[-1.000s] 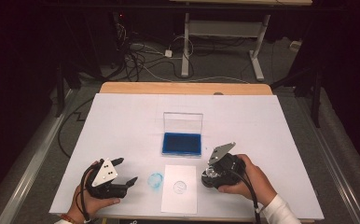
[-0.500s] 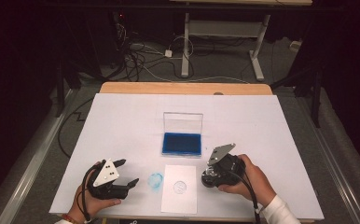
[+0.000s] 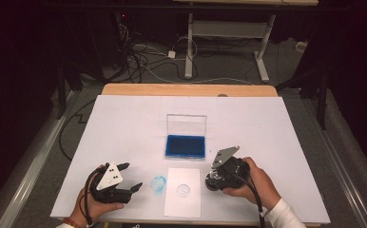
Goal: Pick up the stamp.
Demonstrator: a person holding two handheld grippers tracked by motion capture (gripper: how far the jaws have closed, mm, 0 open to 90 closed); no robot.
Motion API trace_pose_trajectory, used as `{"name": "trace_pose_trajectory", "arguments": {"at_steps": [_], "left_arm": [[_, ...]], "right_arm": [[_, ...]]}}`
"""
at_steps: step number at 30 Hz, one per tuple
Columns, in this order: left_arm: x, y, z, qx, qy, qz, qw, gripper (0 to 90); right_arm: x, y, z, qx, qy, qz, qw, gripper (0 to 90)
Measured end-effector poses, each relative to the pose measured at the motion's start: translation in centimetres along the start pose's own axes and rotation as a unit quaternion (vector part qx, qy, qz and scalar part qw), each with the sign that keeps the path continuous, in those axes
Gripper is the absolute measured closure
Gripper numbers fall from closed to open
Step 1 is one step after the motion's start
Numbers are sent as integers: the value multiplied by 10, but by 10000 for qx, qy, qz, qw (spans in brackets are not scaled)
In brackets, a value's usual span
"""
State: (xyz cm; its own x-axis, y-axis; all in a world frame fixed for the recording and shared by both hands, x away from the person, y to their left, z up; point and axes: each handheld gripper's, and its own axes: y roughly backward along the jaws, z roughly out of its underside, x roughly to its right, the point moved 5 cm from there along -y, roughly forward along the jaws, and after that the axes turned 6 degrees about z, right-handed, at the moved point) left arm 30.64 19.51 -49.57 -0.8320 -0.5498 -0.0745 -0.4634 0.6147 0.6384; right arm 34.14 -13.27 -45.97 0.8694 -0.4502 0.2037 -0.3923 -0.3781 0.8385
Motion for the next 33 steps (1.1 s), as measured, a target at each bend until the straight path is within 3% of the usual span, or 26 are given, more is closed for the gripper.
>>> {"name": "trace_pose_trajectory", "arguments": {"at_steps": [24, 33], "left_arm": [[-3, -2, 0, -13, 4, 46, 10000, 210], [-5, -4, -5, 167, 91, 145, 9997, 209]], "right_arm": [[-1, 13, -2, 377, 52, 194, 9991, 571], [-1, 20, 3, 543, 6, 295, 9981, 571]]}}
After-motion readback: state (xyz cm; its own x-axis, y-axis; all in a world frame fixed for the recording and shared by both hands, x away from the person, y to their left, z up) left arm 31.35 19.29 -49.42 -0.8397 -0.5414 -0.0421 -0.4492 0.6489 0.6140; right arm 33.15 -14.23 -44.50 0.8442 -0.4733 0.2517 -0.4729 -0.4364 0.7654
